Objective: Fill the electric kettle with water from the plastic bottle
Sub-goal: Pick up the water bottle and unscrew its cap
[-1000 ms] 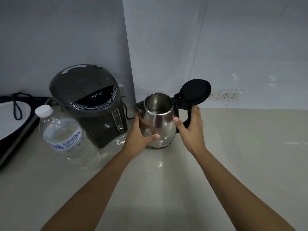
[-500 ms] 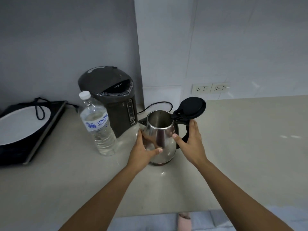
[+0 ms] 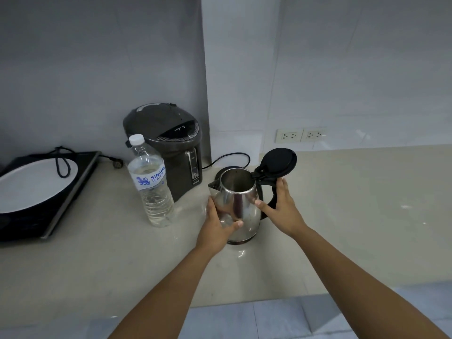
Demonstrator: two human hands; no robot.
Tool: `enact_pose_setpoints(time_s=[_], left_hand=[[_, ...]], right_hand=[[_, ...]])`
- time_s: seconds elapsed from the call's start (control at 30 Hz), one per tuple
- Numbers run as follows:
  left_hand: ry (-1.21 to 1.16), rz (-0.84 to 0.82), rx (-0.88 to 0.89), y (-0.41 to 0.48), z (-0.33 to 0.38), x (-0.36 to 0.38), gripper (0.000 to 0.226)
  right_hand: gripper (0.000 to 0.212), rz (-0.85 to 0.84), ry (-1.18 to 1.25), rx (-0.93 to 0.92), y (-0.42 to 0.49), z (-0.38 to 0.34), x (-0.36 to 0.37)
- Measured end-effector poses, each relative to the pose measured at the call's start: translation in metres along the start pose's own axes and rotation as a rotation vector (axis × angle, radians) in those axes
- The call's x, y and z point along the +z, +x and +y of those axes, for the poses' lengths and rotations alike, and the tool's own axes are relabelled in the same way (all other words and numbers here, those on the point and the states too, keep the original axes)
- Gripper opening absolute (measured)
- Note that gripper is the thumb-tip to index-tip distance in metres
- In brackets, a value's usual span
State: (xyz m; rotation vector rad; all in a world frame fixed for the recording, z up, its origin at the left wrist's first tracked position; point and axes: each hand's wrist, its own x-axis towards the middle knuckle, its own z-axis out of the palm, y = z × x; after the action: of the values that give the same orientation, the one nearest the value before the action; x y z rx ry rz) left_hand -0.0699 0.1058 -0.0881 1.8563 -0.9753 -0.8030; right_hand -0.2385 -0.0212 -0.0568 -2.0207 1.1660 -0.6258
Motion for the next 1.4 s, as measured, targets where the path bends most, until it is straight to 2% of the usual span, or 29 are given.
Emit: enact_pose_setpoints(time_s=[0.17, 0.33, 0.47, 0.77, 0.9, 1.13, 1.4], left_hand=[[0.113, 0.04, -0.059, -0.004, 0.007, 0.003, 0.116], [0.146, 0.173, -0.015, -0.028, 0.001, 0.008, 0.086], [0.117, 0.334, -0.069, -0.054, -0.017, -0.004, 0.073], [0.059, 0.593, -0.134, -0.086, -0.039, -0.069, 0.054], [0.068, 0.631, -0.131, -0.079, -0.038, -0.103, 0.055], [0.041, 0.591, -0.15, -0.05, -0.045, -0.158, 0.061], [0.05, 0.46, -0.097, 0.009, -0.05, -0.198, 0.088]], right_hand=[[0.096, 0.07, -0.087, 0.044, -0.008, -0.004, 0.003], [0.072, 0.001, -0.155, 0.059, -0.034, -0.006, 0.003], [0.059, -0.083, -0.149, -0.052, -0.061, -0.009, 0.003], [0.04, -0.044, -0.067, -0.327, -0.061, -0.084, 0.001], [0.037, -0.065, -0.041, -0.383, -0.035, -0.121, 0.01], [0.04, -0.1, -0.102, -0.384, 0.014, -0.173, 0.052], [0.045, -0.106, -0.069, -0.446, 0.07, -0.247, 0.091]])
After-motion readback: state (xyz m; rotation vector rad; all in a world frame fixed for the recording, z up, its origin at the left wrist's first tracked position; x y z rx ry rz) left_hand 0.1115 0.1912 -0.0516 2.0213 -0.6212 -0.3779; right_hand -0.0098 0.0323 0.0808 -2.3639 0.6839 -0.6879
